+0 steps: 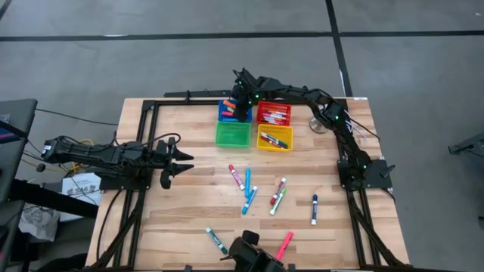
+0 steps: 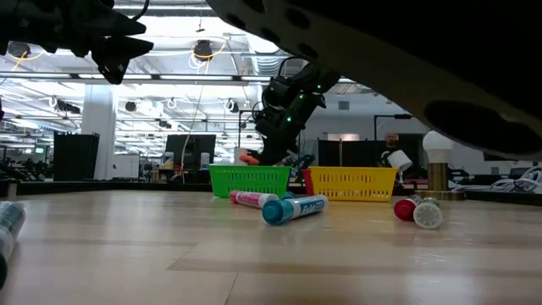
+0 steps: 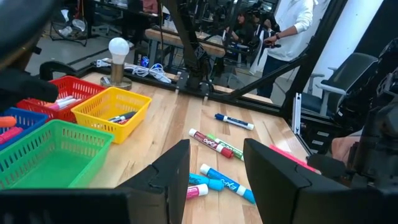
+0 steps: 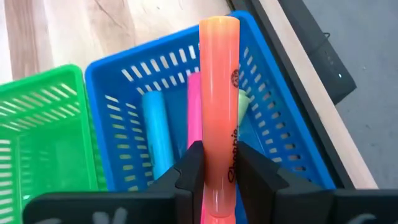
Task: Pick & Place Markers
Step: Put the orange highlighter into the blue basket
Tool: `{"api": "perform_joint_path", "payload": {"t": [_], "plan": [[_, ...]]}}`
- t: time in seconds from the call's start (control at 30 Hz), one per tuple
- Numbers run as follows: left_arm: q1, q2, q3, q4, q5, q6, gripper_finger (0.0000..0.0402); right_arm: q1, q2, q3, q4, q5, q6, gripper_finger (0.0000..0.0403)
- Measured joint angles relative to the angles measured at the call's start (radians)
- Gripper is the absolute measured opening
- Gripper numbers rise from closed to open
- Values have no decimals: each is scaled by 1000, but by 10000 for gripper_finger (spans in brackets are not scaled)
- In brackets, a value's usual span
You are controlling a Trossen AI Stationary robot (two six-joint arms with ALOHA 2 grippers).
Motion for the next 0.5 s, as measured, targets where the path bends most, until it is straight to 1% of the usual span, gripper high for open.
{"api": "perform_joint_path", "payload": {"t": [0.2,0.5], "plan": [[0,0,0,0,0,0,149,1,0,0,0,3,-42,74],[0,0,0,1,1,-3,149,5,0,0,0,10,-45,141]]}}
